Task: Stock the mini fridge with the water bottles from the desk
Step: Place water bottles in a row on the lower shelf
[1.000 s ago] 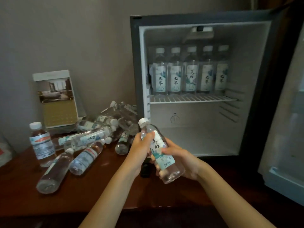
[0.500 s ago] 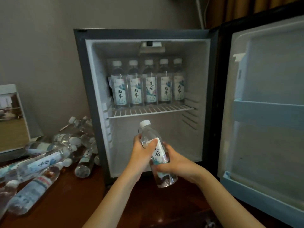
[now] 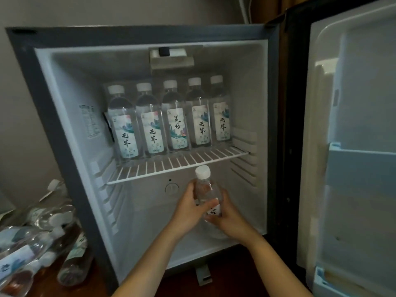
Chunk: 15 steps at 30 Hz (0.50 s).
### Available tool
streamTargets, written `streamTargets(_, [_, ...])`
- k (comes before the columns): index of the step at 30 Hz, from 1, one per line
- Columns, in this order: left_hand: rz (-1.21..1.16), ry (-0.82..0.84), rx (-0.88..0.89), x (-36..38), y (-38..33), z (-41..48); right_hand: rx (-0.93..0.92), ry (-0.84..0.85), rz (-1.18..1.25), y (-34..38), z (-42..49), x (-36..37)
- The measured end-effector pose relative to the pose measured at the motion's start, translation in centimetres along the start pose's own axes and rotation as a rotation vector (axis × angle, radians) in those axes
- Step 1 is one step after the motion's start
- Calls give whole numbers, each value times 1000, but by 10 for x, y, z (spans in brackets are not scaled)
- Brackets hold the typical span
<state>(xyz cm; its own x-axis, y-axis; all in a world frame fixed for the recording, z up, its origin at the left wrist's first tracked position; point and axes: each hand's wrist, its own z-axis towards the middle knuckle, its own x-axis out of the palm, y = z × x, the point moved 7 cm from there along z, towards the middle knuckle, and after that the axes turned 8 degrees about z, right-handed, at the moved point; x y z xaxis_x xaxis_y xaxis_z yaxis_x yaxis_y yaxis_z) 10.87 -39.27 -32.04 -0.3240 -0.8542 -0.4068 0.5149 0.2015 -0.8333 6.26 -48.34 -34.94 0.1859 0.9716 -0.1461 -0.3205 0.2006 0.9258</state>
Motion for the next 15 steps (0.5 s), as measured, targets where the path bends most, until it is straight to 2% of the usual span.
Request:
streamTargets(9, [135, 16, -41, 26, 34, 58, 20, -271, 5, -32, 41, -32])
streamTargets(15, [294, -42, -74, 34, 53, 76, 238, -565, -334, -52, 54, -53])
